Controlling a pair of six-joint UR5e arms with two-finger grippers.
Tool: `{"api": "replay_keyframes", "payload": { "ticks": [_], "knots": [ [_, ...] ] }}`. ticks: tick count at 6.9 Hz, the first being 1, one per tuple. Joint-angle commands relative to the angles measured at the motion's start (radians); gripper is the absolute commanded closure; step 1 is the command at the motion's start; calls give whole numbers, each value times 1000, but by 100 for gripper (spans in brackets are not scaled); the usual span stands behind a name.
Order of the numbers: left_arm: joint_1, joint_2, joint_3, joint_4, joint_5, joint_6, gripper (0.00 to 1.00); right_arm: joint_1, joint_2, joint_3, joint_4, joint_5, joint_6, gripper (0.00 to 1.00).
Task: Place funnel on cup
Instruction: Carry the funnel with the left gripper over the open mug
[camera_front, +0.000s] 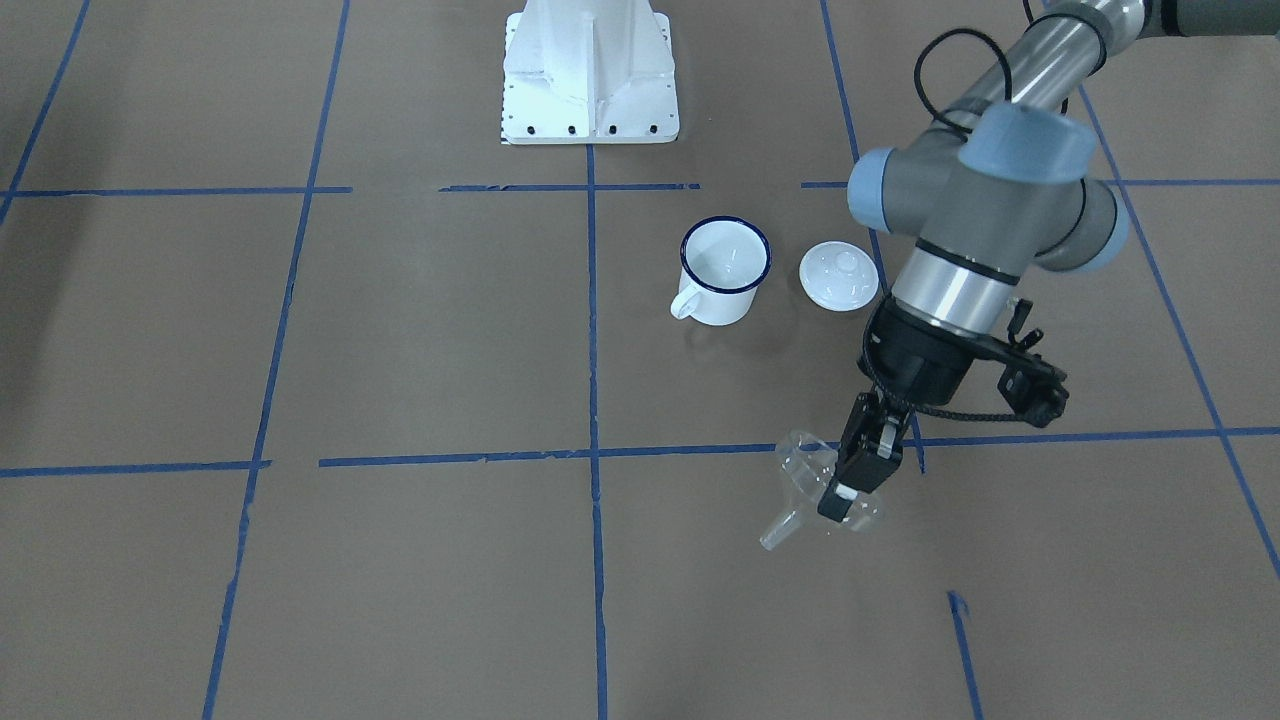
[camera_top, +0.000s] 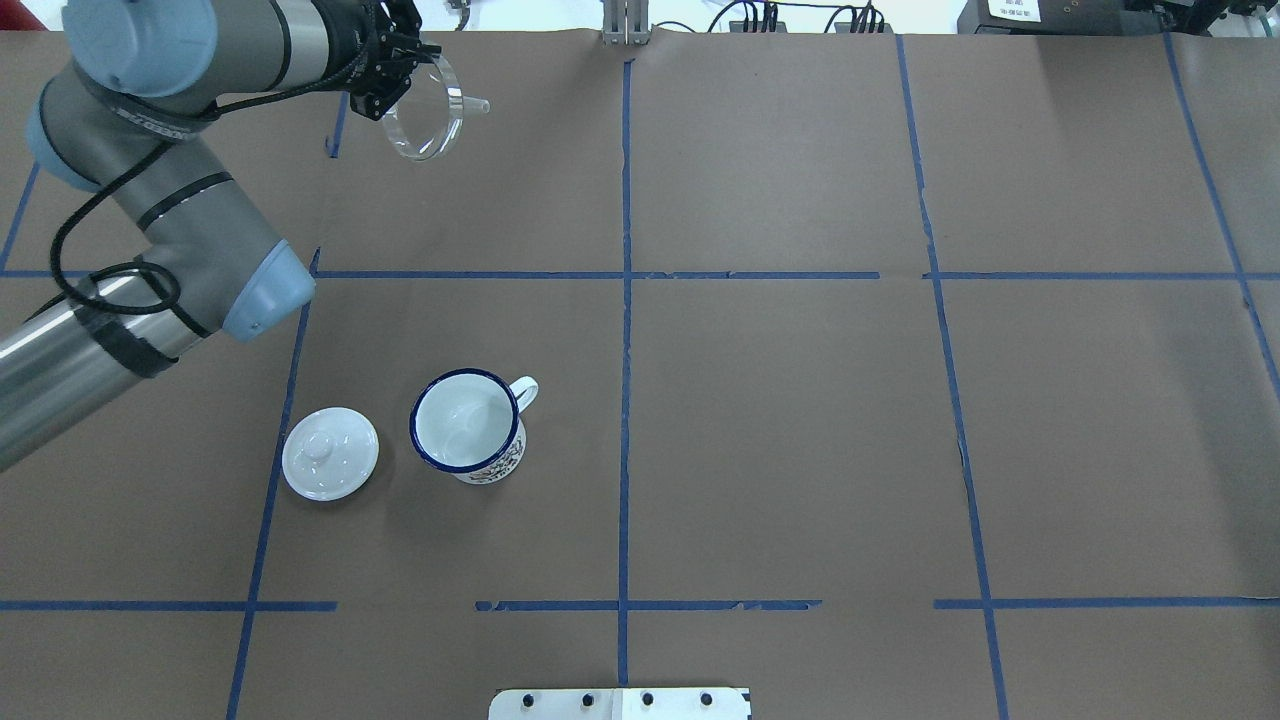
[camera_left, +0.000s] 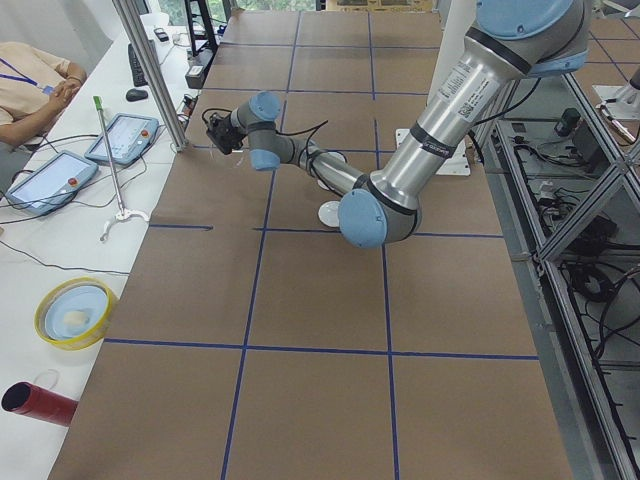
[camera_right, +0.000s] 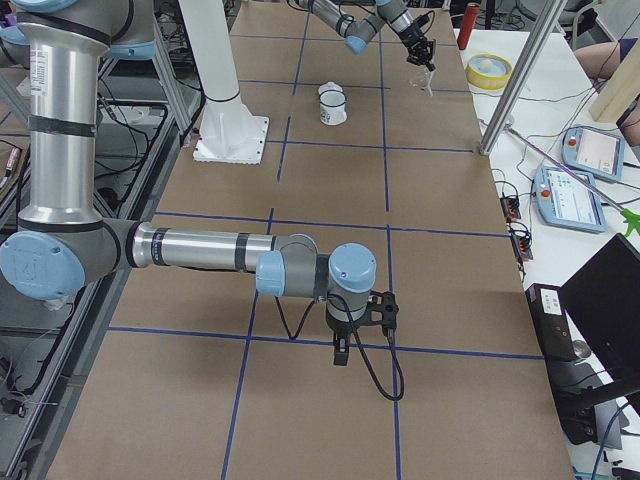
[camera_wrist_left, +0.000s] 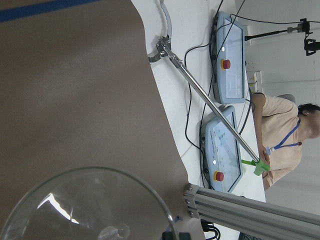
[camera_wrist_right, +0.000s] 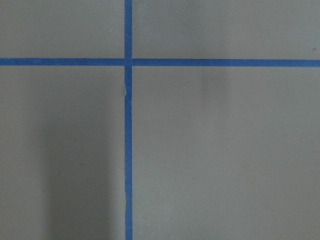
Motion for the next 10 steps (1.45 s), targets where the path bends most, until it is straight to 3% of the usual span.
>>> {"api": "replay_keyframes", "payload": {
  "ticks": [1,3,5,7,9,10],
  "knots": [
    [76,32,-294,434,-55,10,100,0,0,0,0,0,0,0],
    [234,-9,-397,821,-55,-1,100,0,0,0,0,0,0,0],
    [310,-60,-397,1022,-62,-7,100,0,0,0,0,0,0,0],
    [323,-74,-382,1056,-65,-7,100,0,0,0,0,0,0,0],
    [323,-131,-268,1047,-57,-4,100,0,0,0,0,0,0,0],
    [323,-135,-264,1047,-54,-2,100,0,0,0,0,0,0,0]
  ]
}}
